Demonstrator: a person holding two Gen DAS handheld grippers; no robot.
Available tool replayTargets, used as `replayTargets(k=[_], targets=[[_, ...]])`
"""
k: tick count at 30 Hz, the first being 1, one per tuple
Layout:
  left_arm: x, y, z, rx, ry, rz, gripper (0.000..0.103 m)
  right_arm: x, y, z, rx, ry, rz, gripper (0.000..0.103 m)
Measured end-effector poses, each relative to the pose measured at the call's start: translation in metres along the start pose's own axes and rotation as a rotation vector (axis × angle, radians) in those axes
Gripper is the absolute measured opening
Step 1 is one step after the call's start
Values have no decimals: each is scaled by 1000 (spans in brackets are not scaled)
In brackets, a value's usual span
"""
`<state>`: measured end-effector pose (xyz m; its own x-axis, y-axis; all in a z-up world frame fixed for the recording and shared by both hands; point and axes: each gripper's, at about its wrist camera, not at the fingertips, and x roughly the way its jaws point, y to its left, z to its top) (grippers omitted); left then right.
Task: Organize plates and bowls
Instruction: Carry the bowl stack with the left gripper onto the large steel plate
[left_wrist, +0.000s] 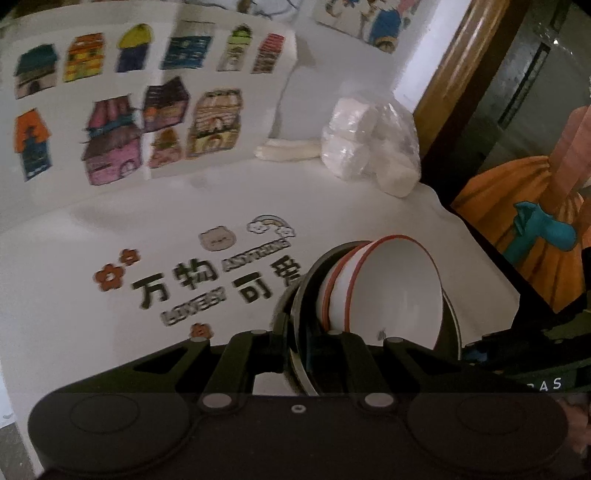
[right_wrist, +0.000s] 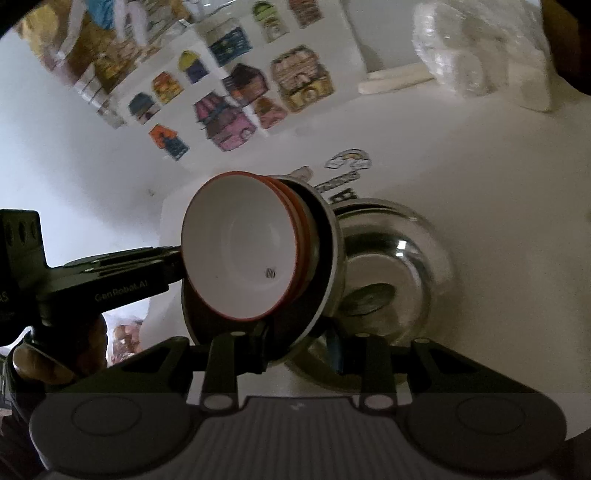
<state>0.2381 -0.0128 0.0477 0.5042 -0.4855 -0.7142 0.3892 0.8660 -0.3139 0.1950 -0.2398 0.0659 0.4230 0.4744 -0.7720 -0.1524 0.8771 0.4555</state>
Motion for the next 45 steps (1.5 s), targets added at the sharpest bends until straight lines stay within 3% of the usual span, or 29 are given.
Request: replayTargets(k=[16, 45], targets=[[50, -21, 10, 5, 61, -38, 7, 1, -54, 12, 62, 22, -37, 35], [64, -8, 6, -32, 97, -21, 7, 13, -55, 17, 69, 46, -41, 35]])
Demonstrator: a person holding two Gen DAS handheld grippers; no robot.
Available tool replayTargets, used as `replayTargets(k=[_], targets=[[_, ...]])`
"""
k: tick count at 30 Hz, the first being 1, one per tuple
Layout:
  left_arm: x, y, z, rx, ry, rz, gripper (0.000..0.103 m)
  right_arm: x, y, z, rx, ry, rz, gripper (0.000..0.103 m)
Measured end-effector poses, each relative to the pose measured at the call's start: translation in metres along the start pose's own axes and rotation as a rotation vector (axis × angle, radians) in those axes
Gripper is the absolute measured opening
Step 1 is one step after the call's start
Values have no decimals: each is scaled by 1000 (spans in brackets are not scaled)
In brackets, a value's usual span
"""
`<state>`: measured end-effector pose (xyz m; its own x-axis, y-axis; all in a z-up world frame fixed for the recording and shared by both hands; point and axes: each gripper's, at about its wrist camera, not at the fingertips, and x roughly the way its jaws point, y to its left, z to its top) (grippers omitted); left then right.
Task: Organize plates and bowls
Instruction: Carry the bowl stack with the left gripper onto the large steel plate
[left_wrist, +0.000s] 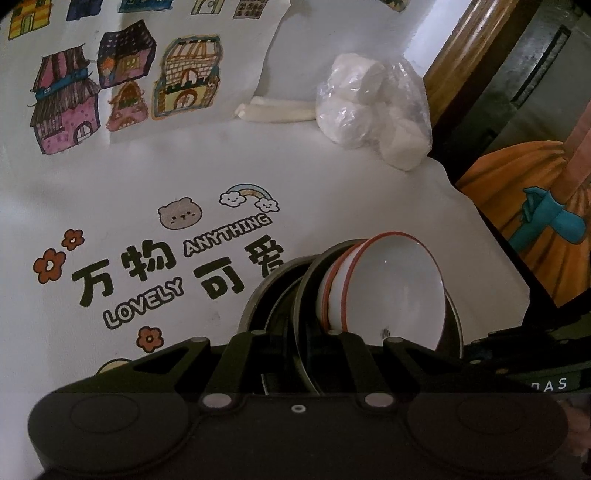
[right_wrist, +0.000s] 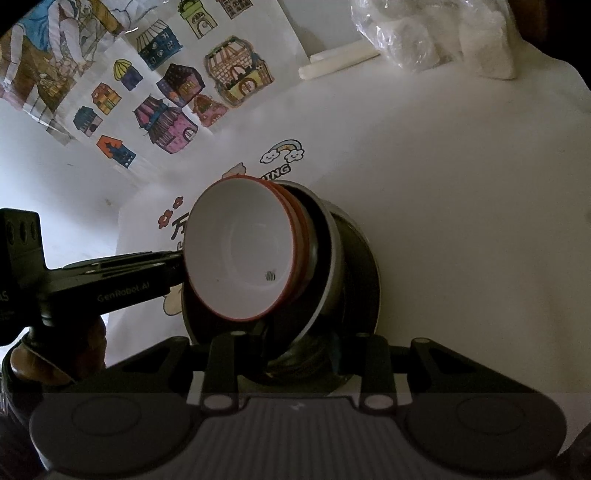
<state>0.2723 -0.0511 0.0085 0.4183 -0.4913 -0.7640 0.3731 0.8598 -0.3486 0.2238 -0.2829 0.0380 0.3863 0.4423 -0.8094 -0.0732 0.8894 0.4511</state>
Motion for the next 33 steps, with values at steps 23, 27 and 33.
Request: replayTargets(k=[23, 27, 33], targets=[[2, 10, -1, -27, -3, -7, 8, 5, 2, 2, -6, 8, -8, 35], [2, 12, -2, -34, -4, -13, 8, 4, 2, 2, -14, 2, -9, 35], [1, 11, -3, -34, -7, -8, 9, 3, 4, 0, -36, -7, -17, 35]])
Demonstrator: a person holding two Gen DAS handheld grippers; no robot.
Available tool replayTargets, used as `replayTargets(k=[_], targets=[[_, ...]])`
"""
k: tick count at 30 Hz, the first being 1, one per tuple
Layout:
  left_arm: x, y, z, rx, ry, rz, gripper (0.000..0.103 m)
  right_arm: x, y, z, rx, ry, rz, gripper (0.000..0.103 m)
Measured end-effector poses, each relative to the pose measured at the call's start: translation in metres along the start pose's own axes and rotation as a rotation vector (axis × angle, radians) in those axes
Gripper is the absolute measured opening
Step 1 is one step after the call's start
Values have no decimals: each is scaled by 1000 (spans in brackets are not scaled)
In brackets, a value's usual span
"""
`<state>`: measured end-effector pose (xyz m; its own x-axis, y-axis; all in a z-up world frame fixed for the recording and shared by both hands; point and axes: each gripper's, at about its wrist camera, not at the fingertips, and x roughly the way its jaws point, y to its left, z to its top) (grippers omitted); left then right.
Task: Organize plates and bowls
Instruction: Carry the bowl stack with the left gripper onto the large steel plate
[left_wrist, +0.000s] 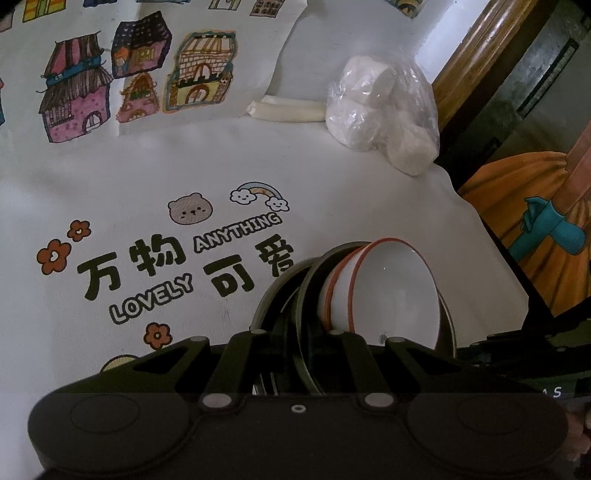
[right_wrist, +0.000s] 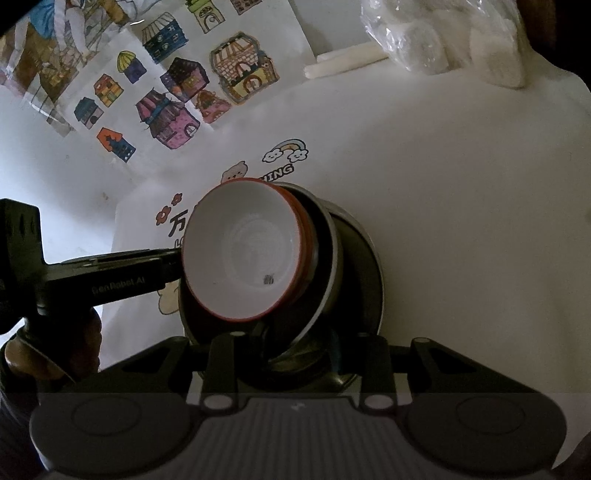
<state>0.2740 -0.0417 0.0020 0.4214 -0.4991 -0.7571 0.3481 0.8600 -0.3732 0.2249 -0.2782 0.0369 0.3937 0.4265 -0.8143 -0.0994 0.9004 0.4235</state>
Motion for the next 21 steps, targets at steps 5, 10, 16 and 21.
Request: replayTargets(k=[5, 10, 16, 21], targets=[[-1, -1, 0, 5, 0, 6, 9, -1, 1, 0, -8, -2, -7, 36], [-1, -1, 0, 1, 1, 7, 9, -3, 3, -1, -30, -7, -14, 39], [-3, -1, -1, -6, -8, 12, 11, -5, 6, -3, -42, -11, -17, 43], [-7, -2, -1, 4, -29, 37, 20, -5, 6, -3, -37, -13, -14, 43]])
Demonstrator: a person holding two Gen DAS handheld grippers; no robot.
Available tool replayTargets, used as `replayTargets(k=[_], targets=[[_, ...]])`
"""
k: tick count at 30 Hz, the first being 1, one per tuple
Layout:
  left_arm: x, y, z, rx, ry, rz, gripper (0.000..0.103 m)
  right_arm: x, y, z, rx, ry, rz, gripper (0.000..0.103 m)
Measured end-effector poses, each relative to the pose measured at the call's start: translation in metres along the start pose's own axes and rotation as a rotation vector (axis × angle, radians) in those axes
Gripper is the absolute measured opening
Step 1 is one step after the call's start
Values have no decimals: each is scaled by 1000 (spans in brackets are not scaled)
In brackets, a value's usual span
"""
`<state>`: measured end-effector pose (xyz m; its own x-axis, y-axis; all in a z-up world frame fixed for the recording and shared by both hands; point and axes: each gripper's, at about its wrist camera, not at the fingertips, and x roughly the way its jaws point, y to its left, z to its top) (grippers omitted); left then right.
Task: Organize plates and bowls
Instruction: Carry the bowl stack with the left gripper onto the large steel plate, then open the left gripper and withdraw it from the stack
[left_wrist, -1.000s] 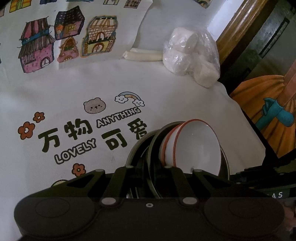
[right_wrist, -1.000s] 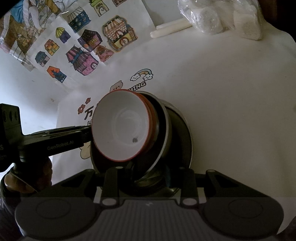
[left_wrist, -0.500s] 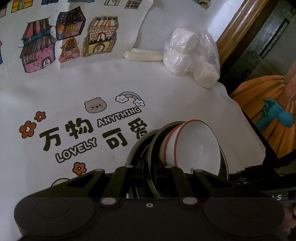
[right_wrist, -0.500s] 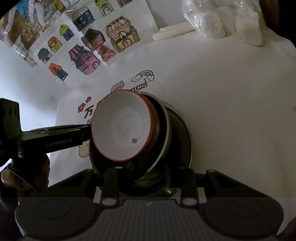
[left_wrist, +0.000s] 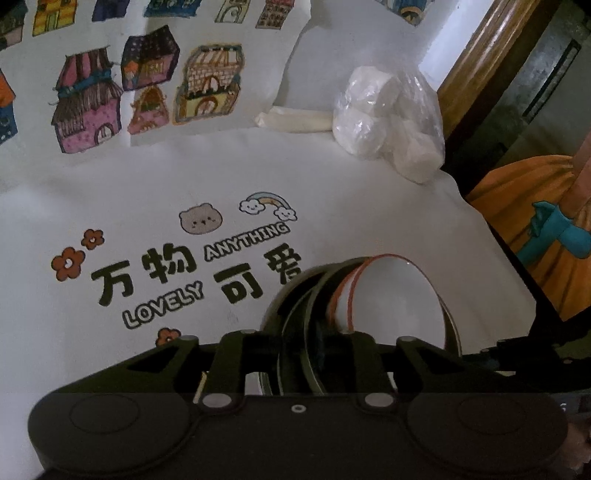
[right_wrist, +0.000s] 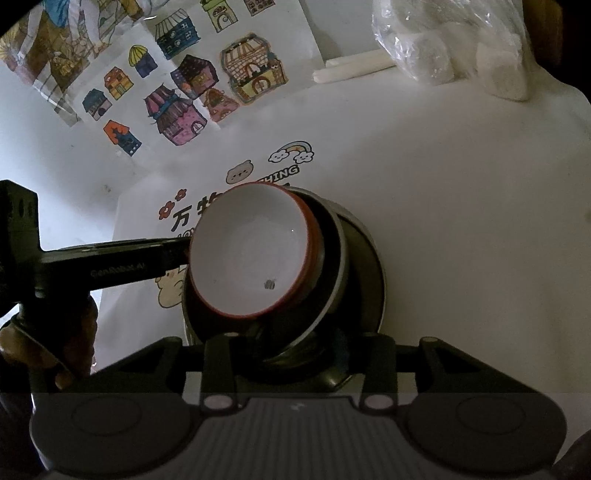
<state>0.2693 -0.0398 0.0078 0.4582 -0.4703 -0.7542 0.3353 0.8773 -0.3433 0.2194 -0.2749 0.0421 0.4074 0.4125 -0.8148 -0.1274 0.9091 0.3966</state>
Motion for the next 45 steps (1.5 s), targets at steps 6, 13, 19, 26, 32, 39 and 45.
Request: replayTargets(k=[6, 13, 19, 26, 32, 39, 45], targets=[[-1, 0, 0, 1, -1, 3, 20, -1, -1, 0, 0, -5, 2, 43], [-4, 0, -1, -2, -11, 12, 27, -3, -3, -1, -3, -10, 6, 45], [-5, 0, -1, -5, -15, 23, 31, -4, -3, -1, -6, -16, 6, 46], [-6, 3, -3, -14, -18, 29, 39, -6, -2, -3, -9, -22, 11, 47], [-12, 6, -6, -38, -69, 58, 61, -14, -3, -7, -13, -56, 29, 57], [-21, 4, -12, -28, -115, 91, 73, -19, -3, -13, -24, -84, 43, 65], [-30, 2, -16, -31, -153, 124, 87, -27, -2, -20, -31, -133, 48, 73]])
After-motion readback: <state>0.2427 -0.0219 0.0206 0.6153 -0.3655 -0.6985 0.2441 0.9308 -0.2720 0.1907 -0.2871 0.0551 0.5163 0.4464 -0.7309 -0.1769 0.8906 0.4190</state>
